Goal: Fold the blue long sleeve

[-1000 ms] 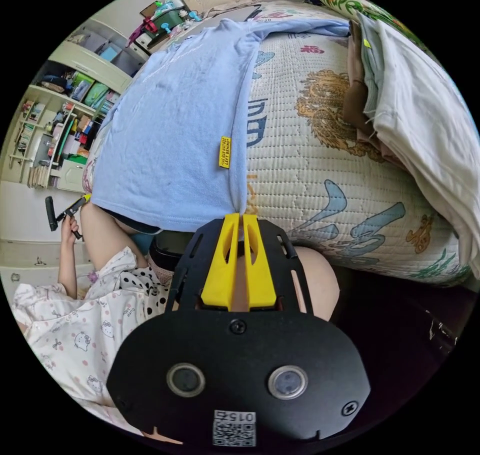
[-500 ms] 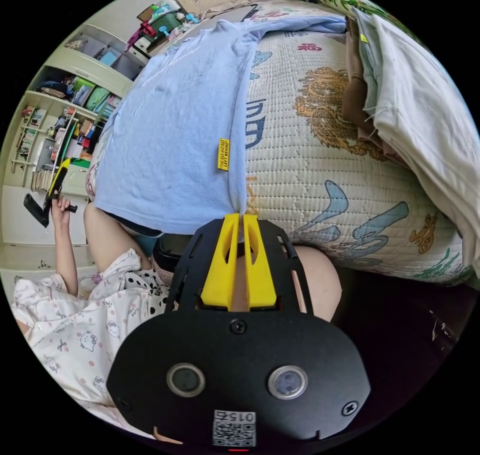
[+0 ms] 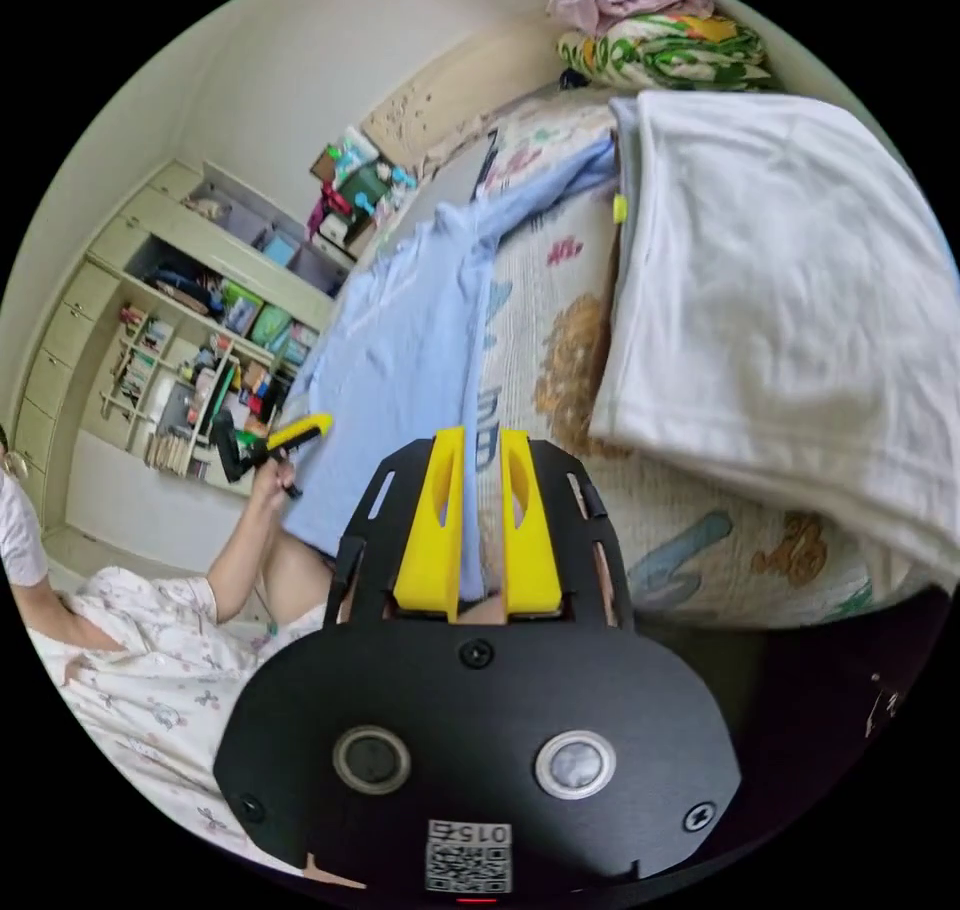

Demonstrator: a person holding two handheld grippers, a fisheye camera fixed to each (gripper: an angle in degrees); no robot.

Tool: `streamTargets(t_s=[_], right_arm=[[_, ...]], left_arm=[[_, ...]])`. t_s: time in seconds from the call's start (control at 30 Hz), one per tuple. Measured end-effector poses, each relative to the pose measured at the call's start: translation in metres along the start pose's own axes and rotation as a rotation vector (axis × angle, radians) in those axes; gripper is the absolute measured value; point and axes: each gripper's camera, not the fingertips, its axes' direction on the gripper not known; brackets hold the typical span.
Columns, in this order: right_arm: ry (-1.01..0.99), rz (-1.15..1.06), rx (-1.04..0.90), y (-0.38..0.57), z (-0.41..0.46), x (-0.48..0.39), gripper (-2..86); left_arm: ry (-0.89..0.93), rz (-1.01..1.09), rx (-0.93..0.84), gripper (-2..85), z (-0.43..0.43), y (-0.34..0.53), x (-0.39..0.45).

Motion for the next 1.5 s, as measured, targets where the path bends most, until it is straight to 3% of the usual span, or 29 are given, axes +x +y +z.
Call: streamTargets(t_s=[0.13,0.47,0.6,0.73,0.93,1.07,1.23,1.33,1.5], right_arm=[[0.009,0.012,0.164,-0.092,0.008,-0.003,10.0],[0.043,0.269,0.283,-0.316,0.115,0.009,13.7],[0.081,0.456,0.377,-0.346,0.137,0.029,11.3],[-0.049,0.617,0.493,-0.345,0.16,0.048,4.4],[0.156,0.32,0.526,-0.363,0.162,-0.016,0.6],[0.044,0.097,0.503,-0.367,0.169,-0.067,0.3],[-0.015,-0.528,0.131,-0.316,0.24,-0.172,0.6],[-0.02,-0.534,-0.218,-0.276,0.317,-0.167,1.3],[-0.151,-0.41,-0.118,-0.265,0.312,-0.126,5.5]], left_arm=[[-0.053,0.02,-0.061,5.7,0.015,-0.021,0.016],[-0.061,0.021,-0.057,5.7,0.022,-0.044,0.033],[-0.065,0.024,-0.056,5.7,0.024,-0.05,0.039],[-0.077,0.033,-0.056,5.8,0.026,-0.056,0.047],[-0.052,0.018,-0.055,5.7,0.029,-0.061,0.049],[-0.056,0.021,-0.055,5.7,0.031,-0.062,0.055],[-0.065,0.026,-0.055,5.7,0.034,-0.062,0.062],[-0.061,0.024,-0.055,5.8,0.036,-0.06,0.063],[-0.043,0.014,-0.055,5.7,0.039,-0.056,0.062]])
